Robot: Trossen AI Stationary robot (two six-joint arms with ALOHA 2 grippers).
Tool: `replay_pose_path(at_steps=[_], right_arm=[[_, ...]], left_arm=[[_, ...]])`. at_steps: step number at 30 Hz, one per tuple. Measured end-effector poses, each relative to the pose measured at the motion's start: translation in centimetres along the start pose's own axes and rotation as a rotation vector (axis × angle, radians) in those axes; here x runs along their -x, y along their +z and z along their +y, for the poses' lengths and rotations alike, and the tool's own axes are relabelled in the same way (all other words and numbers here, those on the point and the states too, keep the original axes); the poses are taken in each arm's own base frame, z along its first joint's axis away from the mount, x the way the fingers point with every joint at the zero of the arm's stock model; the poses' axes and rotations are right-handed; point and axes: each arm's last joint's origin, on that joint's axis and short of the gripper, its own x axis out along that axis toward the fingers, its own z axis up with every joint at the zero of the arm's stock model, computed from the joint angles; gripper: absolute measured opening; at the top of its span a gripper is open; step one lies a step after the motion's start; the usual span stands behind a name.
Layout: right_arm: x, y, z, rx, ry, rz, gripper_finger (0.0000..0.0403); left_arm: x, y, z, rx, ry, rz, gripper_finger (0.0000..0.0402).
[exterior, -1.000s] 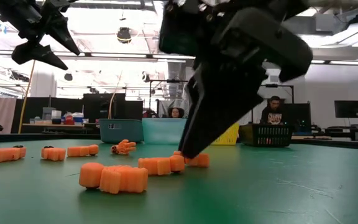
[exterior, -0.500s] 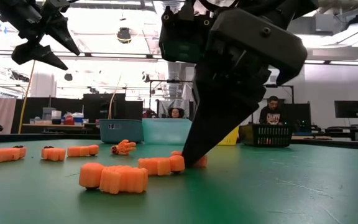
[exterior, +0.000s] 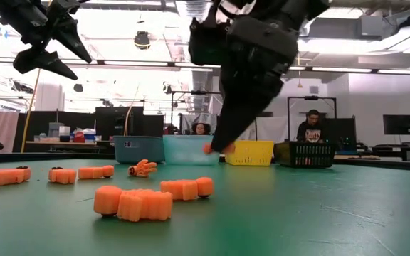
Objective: Sort Halloween decoration
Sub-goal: Put the orange skeleton toy into the black bin
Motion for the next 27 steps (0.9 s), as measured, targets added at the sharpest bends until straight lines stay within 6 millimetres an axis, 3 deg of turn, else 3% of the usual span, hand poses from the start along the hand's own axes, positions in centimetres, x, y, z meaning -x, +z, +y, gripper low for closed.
replay_pose_path(at_steps=[7,14,27], right_arm=[[3.8,1.6,-5.2,-0.083,-0.075,-0.030,0.0005],[7.8,1.8,-11.0,-0.234,-0.191,-0.027,0.0005],[14.2,-2.2,-21.1,-0.558,-0.453,0.175,0.0004]], left_arm=[[0.0,0.0,0.0,-0.007,0.000,0.000,0.0261],[0.0,0.0,0.0,-0.008,0.000,0.000,0.0261],[0.0,0.0,0.0,-0.008,0.001,0.000,0.0261]])
